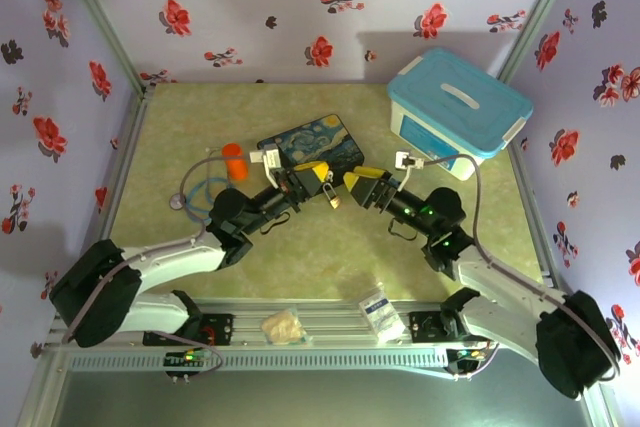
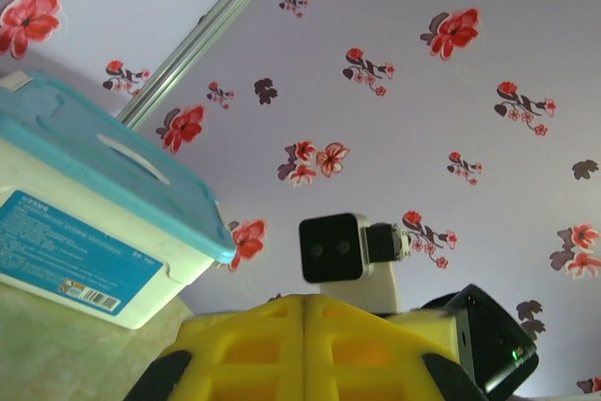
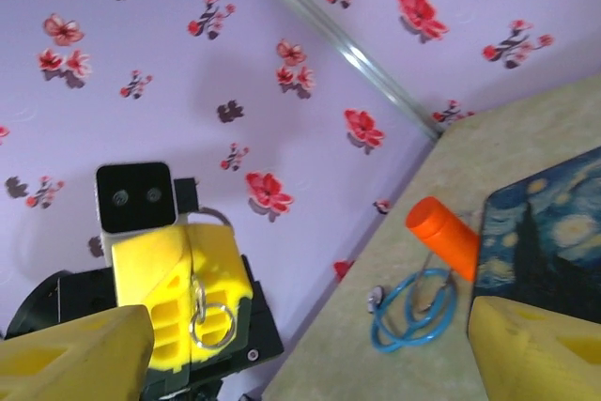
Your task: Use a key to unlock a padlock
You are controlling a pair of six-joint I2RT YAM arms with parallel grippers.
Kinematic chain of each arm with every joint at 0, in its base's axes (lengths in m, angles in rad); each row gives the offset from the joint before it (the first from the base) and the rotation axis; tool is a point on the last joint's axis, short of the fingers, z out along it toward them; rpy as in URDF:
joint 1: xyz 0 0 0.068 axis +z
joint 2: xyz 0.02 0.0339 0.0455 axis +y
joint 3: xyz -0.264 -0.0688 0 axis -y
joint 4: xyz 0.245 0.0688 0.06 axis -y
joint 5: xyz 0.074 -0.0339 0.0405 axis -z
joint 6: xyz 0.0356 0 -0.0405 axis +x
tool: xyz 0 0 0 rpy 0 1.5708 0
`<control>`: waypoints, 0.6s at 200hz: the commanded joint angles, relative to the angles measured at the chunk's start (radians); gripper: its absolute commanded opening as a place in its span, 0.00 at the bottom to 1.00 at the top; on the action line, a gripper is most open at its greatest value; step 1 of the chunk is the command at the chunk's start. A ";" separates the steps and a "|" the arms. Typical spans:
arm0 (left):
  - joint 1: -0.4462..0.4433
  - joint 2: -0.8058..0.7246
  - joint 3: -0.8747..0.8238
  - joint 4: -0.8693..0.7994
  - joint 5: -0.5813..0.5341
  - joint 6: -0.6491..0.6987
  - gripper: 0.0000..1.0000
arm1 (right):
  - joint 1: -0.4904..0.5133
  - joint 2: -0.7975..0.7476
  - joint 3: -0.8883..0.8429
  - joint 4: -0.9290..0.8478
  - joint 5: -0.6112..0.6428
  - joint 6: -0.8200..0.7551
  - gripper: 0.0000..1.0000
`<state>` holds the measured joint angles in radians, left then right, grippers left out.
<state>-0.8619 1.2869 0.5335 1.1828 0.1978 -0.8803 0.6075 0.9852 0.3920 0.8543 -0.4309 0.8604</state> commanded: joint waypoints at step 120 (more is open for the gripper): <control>-0.051 -0.025 0.013 0.056 -0.115 0.049 0.00 | 0.126 0.190 0.068 0.378 -0.034 0.051 0.38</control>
<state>-0.9043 1.2797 0.5442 1.1740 0.1040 -0.8574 0.7269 1.1450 0.4301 1.1442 -0.4637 0.8970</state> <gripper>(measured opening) 0.043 0.412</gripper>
